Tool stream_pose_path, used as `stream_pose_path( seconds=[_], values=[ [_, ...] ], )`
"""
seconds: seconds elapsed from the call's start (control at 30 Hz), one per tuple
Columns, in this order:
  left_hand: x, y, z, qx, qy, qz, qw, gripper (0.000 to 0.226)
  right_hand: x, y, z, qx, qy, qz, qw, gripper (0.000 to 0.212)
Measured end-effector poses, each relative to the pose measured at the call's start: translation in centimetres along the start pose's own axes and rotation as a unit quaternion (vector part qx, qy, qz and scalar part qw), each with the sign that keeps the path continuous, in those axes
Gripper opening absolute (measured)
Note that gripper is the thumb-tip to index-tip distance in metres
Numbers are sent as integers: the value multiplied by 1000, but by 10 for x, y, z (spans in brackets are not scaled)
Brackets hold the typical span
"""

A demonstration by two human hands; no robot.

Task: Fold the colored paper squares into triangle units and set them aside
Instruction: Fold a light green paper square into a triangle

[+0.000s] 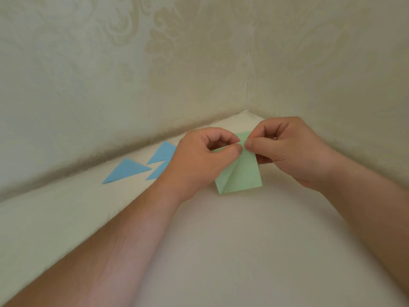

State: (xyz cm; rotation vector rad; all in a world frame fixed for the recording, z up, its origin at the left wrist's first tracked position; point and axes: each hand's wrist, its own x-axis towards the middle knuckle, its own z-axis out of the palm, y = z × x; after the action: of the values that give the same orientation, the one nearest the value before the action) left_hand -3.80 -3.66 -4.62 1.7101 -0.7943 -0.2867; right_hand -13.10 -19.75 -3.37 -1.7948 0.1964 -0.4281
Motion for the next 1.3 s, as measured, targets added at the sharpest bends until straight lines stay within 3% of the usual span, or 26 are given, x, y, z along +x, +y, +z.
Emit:
stream_pose_path(
  seconds=[0.33,0.63,1.03,1.3],
  values=[
    [0,1,0,22,-5,40,999,13,0,6,2,-53,-2,-55,997,10],
    [2,3,-5,-36,21,-1,999,16,4,4,0,40,34,-39,998,28],
    [4,1,-6,-51,29,-23,998,16,6,1,-8,75,65,-24,995,14],
    [5,2,-7,-56,33,-37,997,19,8,2,-10,85,60,-8,995,27]
  ],
)
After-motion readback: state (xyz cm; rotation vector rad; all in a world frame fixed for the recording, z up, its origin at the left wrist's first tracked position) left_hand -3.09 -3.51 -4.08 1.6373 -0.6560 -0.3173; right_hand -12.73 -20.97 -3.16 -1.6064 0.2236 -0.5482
